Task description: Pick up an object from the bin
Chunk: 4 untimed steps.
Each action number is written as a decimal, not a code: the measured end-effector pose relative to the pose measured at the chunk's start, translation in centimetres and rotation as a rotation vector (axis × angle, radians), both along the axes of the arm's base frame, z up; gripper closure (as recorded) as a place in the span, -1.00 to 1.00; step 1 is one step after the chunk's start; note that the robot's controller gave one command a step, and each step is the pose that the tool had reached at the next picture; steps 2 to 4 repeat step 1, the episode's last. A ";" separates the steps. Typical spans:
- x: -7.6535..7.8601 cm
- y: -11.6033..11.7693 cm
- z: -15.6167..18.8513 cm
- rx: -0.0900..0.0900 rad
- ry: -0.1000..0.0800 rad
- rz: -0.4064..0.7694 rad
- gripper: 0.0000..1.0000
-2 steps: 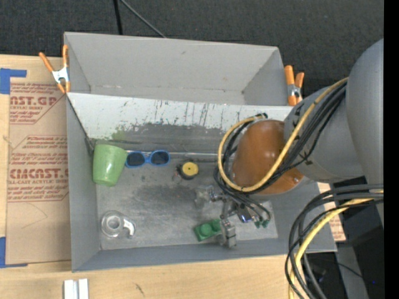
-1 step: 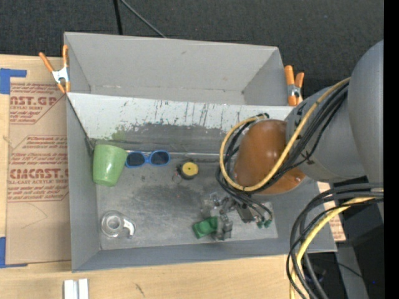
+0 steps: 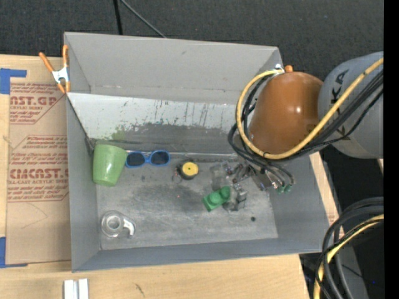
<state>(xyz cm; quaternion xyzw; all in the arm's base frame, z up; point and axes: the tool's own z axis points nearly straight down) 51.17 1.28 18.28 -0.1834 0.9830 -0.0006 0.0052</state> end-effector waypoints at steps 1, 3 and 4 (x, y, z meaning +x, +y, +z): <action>0.9 3.0 15.7 0.001 -0.003 -0.009 1.00; 0.9 3.0 15.7 0.001 -0.003 -0.009 1.00; 0.9 3.0 15.7 0.001 -0.003 -0.009 1.00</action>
Offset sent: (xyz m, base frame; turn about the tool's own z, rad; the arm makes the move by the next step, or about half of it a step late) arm 0.0071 0.0284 0.1517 0.0098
